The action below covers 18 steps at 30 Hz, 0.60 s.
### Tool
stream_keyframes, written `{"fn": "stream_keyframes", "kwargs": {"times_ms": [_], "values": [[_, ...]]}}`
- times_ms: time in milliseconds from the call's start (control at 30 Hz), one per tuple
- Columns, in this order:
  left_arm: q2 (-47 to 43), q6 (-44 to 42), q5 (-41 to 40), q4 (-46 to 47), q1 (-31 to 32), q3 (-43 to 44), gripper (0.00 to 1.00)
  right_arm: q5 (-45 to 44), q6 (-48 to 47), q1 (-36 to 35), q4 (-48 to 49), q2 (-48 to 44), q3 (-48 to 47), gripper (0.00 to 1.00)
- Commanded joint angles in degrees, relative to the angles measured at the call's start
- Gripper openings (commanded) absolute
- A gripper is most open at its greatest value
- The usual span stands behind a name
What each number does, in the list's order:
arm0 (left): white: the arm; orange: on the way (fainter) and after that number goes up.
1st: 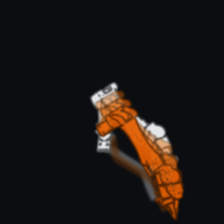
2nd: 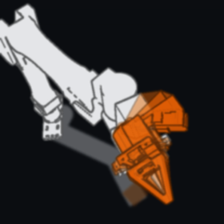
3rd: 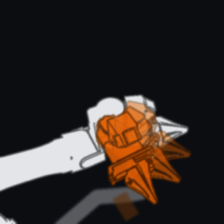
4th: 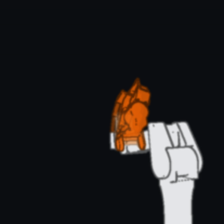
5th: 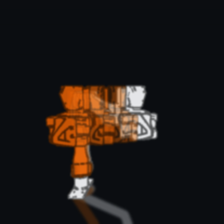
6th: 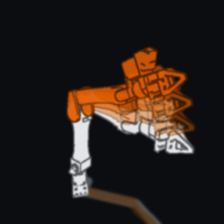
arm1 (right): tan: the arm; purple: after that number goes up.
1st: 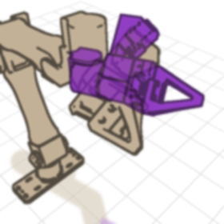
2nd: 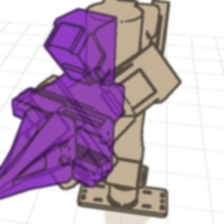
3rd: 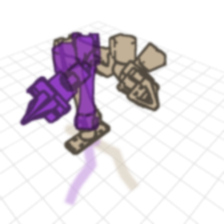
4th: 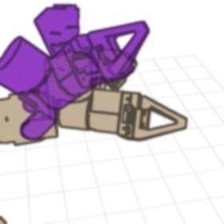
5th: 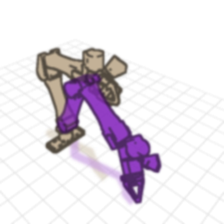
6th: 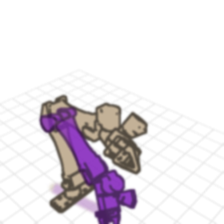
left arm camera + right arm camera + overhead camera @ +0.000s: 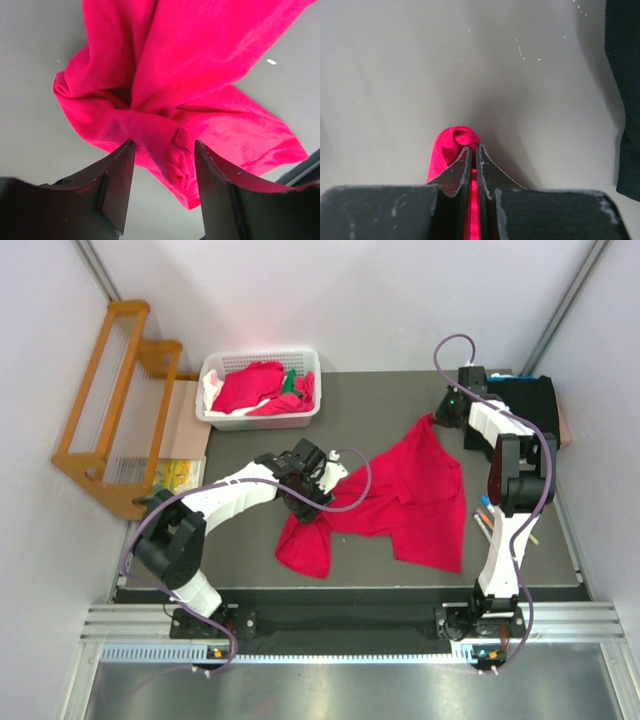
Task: Fold and stack the t-shirts
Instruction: Flatten the tshirt out
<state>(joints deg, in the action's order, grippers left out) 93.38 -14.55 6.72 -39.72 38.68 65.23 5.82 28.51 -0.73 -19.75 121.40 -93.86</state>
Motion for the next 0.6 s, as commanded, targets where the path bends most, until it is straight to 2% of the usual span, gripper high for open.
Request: {"fn": "stream_keyframes", "kwargs": {"times_ms": [0, 567], "values": [[0.5, -1.3, -1.1, 3.4, -0.2, -1.0, 0.56, 0.7, -0.8, -0.5, 1.6, -2.4, -1.0, 0.0], [-4.2, -0.4, -1.9, 1.6, -0.9, 1.3, 0.56, 0.9, -1.1, -1.0, 1.6, -2.3, -0.9, 0.0]]}}
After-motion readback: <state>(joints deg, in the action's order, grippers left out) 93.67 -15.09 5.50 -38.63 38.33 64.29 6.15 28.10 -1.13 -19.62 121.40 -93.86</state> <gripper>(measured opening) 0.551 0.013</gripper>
